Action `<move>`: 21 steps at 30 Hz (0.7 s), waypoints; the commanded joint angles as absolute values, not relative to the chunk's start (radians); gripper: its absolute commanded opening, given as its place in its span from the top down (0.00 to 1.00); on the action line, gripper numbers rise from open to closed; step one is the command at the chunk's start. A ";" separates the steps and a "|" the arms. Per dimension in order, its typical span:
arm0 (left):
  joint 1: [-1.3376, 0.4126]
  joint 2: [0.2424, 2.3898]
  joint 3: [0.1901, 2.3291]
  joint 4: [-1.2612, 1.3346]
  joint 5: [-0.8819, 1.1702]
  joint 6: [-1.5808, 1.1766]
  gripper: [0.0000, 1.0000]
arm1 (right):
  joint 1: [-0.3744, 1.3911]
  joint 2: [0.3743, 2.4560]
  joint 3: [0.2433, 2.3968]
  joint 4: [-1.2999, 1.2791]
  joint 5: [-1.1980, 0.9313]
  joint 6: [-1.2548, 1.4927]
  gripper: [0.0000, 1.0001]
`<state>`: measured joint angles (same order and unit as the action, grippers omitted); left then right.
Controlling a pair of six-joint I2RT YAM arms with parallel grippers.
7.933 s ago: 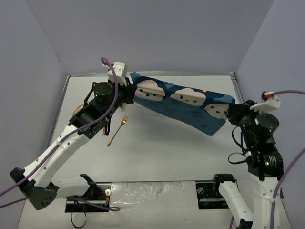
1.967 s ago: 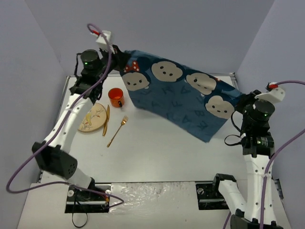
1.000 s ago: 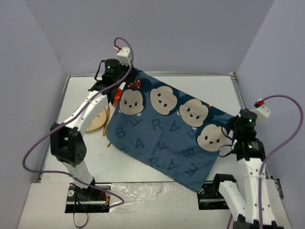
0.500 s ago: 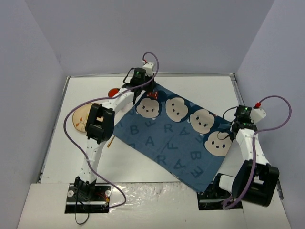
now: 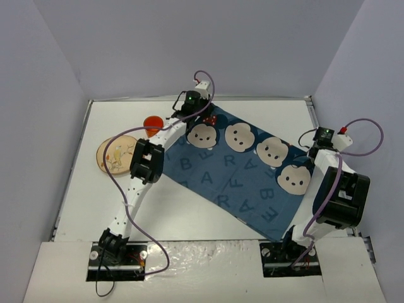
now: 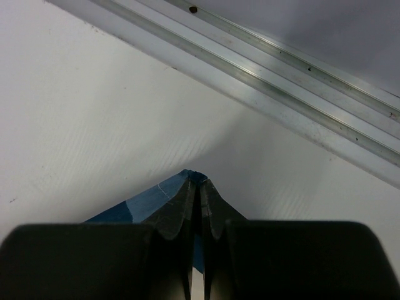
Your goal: Set the dinner table for one person
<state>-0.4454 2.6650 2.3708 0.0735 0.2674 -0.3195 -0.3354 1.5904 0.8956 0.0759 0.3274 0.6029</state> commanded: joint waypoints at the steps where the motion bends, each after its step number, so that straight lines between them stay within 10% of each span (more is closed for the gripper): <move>1: -0.414 2.623 2.440 0.279 0.209 -0.355 1.00 | -0.386 1.617 0.955 0.134 0.482 0.594 1.00; 21: -0.434 2.705 2.435 0.549 0.199 -0.472 1.00 | -0.467 1.680 1.008 0.163 0.458 0.568 0.99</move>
